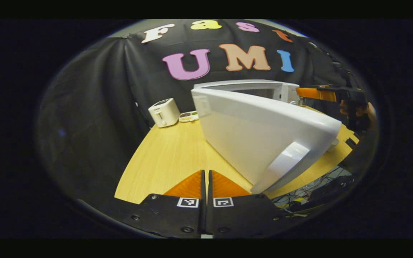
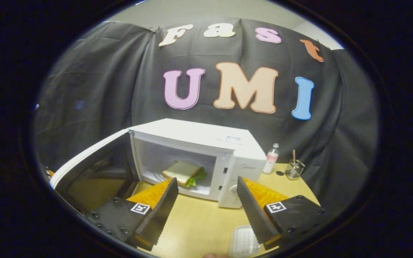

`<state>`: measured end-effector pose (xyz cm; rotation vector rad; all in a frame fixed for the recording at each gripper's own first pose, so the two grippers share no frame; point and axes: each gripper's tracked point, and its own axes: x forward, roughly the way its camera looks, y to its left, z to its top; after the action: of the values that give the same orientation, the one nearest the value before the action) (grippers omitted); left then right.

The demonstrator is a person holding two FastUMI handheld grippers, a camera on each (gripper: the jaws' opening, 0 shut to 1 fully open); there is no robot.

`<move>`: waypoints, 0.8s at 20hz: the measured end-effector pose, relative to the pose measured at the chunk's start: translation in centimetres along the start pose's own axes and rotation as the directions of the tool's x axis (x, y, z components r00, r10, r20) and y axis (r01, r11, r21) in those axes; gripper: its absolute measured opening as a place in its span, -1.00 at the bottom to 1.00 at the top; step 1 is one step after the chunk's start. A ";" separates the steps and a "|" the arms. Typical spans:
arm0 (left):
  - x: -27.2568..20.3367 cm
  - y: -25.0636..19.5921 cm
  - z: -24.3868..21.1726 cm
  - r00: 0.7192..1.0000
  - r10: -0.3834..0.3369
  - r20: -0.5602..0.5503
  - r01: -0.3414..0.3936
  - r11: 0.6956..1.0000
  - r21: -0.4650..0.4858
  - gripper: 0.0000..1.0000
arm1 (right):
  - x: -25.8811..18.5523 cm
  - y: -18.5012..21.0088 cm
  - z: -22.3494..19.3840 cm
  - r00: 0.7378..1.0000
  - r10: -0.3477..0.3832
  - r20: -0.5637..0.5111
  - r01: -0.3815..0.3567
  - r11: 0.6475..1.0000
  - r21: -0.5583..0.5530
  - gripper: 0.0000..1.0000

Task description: Open the microwave oven with the left hand, put the food in, and close the microwave oven.

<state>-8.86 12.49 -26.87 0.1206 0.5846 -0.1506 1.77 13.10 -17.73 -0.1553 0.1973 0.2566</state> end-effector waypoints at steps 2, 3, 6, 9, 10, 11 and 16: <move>0.3 -1.7 0.5 1.000 -0.031 0.001 0.031 1.000 0.007 -0.99 | -1.3 -2.2 1.2 0.999 -0.029 0.026 0.028 0.999 0.024 0.94; 0.1 -2.0 0.6 1.000 -0.020 -0.005 0.020 1.000 0.014 -0.99 | -1.7 -3.2 1.4 0.999 -0.042 0.032 0.041 0.998 0.038 0.93; 1.0 -3.9 0.7 0.998 -0.052 -0.018 0.053 0.998 0.019 -1.00 | -3.1 -5.0 1.3 0.997 -0.062 0.034 0.060 0.996 0.058 0.94; 1.7 -5.4 1.7 0.998 -0.061 -0.005 0.062 0.997 0.043 -0.98 | -4.1 -6.2 0.4 0.998 -0.066 0.024 0.065 0.996 0.062 0.94; 2.1 -6.0 2.0 0.998 -0.067 -0.004 0.067 0.997 0.049 -1.00 | -4.3 -6.4 0.1 0.998 -0.066 0.013 0.065 0.995 0.074 0.94; 2.4 -6.6 2.3 0.997 -0.074 0.001 0.074 0.996 0.052 -0.99 | -4.6 -6.8 -0.3 0.998 -0.067 0.006 0.066 0.994 0.084 0.94; 5.1 -9.8 3.9 0.992 -0.126 0.011 0.126 0.991 0.046 -0.99 | -6.2 -9.1 -0.4 0.996 -0.084 0.004 0.084 0.993 0.079 0.94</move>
<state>-4.31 1.77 -27.16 0.1269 0.5752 -0.2873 -1.78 2.90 -15.68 -0.0840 0.1928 0.1655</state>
